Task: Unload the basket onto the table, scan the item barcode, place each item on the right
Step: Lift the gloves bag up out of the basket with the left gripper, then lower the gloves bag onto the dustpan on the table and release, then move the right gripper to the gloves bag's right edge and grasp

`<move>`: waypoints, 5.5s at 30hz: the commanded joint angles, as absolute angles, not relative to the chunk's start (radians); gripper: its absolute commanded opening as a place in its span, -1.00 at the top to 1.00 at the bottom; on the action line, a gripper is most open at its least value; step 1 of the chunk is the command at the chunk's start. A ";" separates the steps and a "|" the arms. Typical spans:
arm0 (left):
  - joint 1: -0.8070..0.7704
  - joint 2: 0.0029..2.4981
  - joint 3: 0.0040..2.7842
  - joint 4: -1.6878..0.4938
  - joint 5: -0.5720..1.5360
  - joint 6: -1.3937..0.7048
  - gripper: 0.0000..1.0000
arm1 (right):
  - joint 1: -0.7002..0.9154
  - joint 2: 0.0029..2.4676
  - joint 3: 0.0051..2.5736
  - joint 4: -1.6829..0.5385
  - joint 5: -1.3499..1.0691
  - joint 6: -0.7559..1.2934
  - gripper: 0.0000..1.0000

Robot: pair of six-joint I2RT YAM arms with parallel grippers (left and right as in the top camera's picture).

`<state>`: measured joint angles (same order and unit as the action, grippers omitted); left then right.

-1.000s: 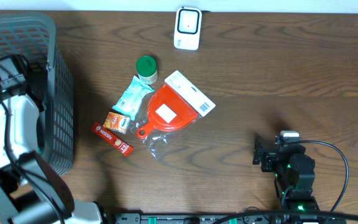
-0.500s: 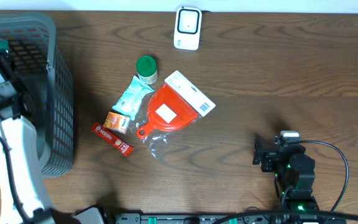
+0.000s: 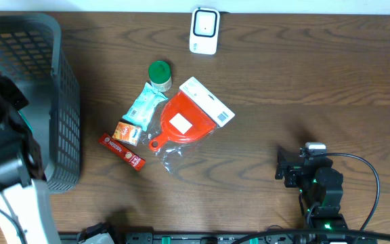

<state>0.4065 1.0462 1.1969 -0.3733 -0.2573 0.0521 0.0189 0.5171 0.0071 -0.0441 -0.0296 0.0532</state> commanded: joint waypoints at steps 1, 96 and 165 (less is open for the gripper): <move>0.361 0.974 1.222 -0.344 -0.220 0.057 0.85 | 0.026 0.516 0.006 -0.046 -0.027 0.067 -0.98; -0.327 1.575 1.198 -0.685 0.276 0.264 0.66 | 0.026 0.516 0.006 -0.041 -0.027 0.067 -0.99; -0.140 1.437 1.198 -0.652 0.028 -0.088 -0.48 | 0.026 1.018 0.416 -0.182 -0.836 0.344 -0.99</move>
<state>-0.1402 1.4384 1.2083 -0.6506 0.0448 -0.0788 0.0189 1.0019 0.4049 -0.1692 -0.7536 0.3668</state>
